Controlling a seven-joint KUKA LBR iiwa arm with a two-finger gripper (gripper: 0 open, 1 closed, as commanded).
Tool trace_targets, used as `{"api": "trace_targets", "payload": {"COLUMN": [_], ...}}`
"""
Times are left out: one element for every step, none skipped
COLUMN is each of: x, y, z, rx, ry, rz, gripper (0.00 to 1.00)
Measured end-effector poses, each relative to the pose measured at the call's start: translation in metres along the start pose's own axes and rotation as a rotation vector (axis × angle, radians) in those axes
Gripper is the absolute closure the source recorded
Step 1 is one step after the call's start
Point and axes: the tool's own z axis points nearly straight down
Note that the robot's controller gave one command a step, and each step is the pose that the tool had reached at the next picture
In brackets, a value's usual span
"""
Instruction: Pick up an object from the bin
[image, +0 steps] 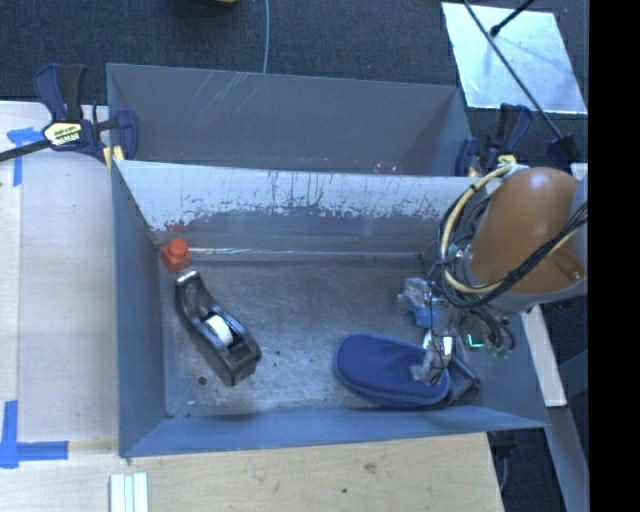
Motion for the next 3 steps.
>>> {"api": "trace_targets", "payload": {"x": [0.017, 0.012, -0.015], "y": [0.001, 0.002, 0.011], "z": [0.068, 0.063, -0.128], "rx": [0.0, 0.001, 0.001], "ry": [-0.002, -0.02, -0.017], "rz": [0.132, 0.13, 0.081], "gripper": [0.0, 1.0, 1.0]}}
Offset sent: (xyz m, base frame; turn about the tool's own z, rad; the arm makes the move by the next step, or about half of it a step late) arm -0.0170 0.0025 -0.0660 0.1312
